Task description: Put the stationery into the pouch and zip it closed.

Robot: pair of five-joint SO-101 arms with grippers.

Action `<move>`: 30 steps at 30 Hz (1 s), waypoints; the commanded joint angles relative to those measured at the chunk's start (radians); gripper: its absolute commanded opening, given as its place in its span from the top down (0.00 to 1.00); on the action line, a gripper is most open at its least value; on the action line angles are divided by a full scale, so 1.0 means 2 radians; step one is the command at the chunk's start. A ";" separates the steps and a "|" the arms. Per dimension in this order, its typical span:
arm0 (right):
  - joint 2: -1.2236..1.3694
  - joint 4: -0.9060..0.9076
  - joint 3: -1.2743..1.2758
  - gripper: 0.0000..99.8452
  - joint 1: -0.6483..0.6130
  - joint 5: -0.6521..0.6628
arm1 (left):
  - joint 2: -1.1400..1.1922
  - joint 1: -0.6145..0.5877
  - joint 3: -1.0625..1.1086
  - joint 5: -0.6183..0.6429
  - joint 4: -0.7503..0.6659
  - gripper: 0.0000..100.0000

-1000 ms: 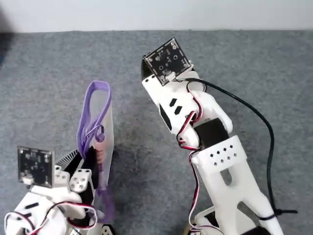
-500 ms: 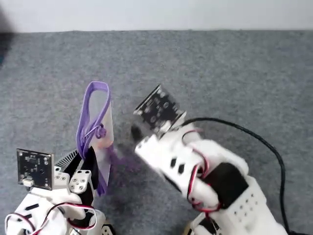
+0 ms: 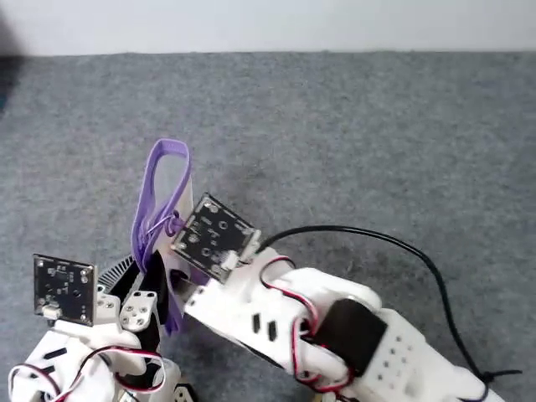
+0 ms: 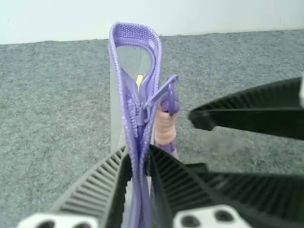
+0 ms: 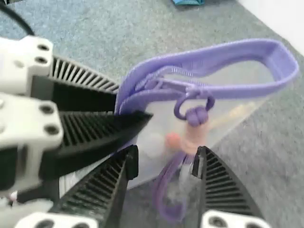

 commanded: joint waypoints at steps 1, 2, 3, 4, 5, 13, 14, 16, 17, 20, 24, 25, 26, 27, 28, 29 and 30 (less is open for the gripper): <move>0.023 -0.037 -0.002 0.82 -0.003 -0.003 | -0.001 -0.004 0.003 -0.008 -0.025 0.99; 0.032 -0.043 -0.002 0.82 0.003 -0.003 | 0.000 -0.004 0.003 -0.008 -0.028 0.99; 0.039 -0.051 -0.002 0.82 0.010 -0.003 | 0.002 -0.004 0.003 -0.008 -0.031 0.99; 0.047 -0.059 -0.002 0.82 0.016 -0.003 | 0.002 -0.004 0.003 -0.008 -0.035 0.99; 0.056 -0.069 -0.002 0.82 0.024 -0.003 | 0.002 -0.004 0.003 -0.008 -0.035 0.99; 0.107 -0.134 -0.004 0.82 0.040 -0.003 | 0.002 -0.004 0.003 -0.007 -0.034 0.99; 0.109 -0.138 -0.004 0.84 0.041 -0.003 | 0.002 -0.004 0.003 -0.007 -0.033 0.99; 0.109 -0.145 -0.004 0.92 0.049 -0.003 | 0.002 -0.004 0.003 -0.007 -0.032 0.99; 0.109 -0.150 -0.004 0.97 0.054 -0.003 | 0.002 -0.004 0.003 -0.007 -0.031 0.99; 0.108 -0.161 -0.005 0.97 0.085 0.007 | 0.002 -0.004 0.003 -0.007 -0.031 0.99; 0.109 -0.201 -0.006 0.99 0.129 0.051 | 0.002 -0.001 0.003 -0.007 -0.031 0.99; 0.112 -0.214 -0.006 0.99 0.139 0.060 | 0.002 0.000 0.003 -0.008 -0.031 0.99; 0.114 -0.224 -0.006 0.99 0.148 0.071 | 0.002 0.000 0.003 -0.008 -0.031 0.99; 0.115 -0.234 -0.005 0.99 0.155 0.083 | 0.002 0.000 0.003 -0.009 -0.031 0.99; 0.116 -0.241 -0.004 0.99 0.161 0.093 | 0.002 0.000 0.003 -0.009 -0.031 0.99; 0.122 -0.246 -0.004 0.99 0.168 0.100 | 0.002 0.000 0.003 -0.009 -0.031 0.99; 0.130 -0.251 -0.005 0.99 0.175 0.105 | 0.002 0.000 0.003 -0.009 -0.031 0.99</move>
